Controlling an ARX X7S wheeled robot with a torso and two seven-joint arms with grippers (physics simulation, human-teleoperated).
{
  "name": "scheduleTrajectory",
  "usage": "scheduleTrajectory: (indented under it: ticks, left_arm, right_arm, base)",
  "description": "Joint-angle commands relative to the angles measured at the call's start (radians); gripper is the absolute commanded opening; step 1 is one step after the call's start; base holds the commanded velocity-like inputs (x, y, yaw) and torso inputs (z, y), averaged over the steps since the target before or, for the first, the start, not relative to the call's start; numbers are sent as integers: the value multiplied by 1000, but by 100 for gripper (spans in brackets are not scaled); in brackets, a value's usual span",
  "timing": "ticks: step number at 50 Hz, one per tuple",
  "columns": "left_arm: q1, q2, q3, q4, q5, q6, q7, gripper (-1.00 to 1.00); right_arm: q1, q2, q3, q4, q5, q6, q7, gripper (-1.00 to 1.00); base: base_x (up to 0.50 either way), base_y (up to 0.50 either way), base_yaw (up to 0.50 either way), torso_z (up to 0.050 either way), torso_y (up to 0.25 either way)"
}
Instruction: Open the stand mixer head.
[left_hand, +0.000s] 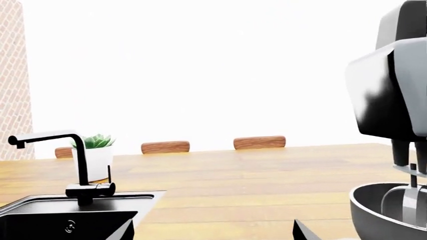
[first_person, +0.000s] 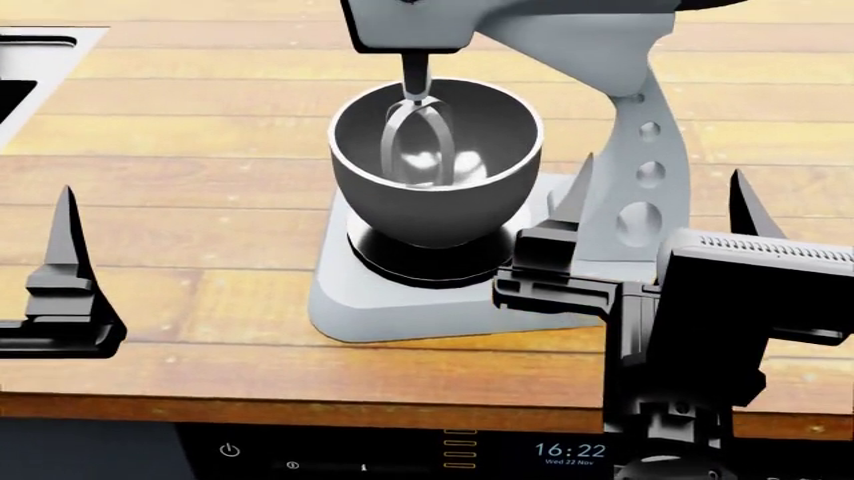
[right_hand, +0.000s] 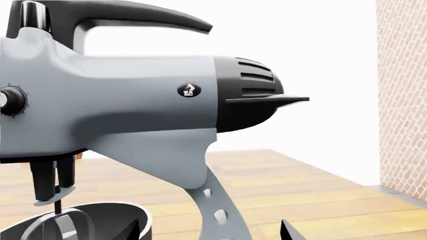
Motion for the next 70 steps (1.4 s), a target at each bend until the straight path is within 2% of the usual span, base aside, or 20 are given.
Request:
scheduleTrajectory:
  ticks: [1, 8, 9, 19, 32, 48, 70]
  left_arm:
    - [1, -3, 0, 3, -8, 1, -6, 100]
    - [8, -2, -1, 0, -16, 10, -8, 100]
    - [8, -2, -2, -1, -17, 11, -8, 100]
    - [7, -4, 2, -9, -19, 21, -14, 100]
    - [10, -3, 2, -14, -31, 36, -18, 100]
    - [18, -12, -13, 3, -49, 30, -24, 100]
    - [3, -19, 7, -17, -46, 44, -39, 100]
  right_arm:
    - [0, 5, -7, -1, 0, 5, 18, 100]
    - [16, 10, -1, -6, 34, 29, 0, 100]
    - [25, 13, 3, -24, 53, 20, -19, -100]
    - [201, 37, -33, -33, 57, 142, -16, -100]
    - [372, 55, -94, 77, 25, 140, -35, -100]
    - [413, 54, -103, 161, 7, 92, -22, -100]
    - [389, 64, -119, 194, -5, 50, -7, -100]
  base:
    - [0, 0, 0, 0, 0]
    - [0, 0, 0, 0, 0]
    - [0, 0, 0, 0, 0]
    - [0, 0, 0, 0, 0]
    - [0, 0, 0, 0, 0]
    - [0, 0, 0, 0, 0]
    - [0, 0, 0, 0, 0]
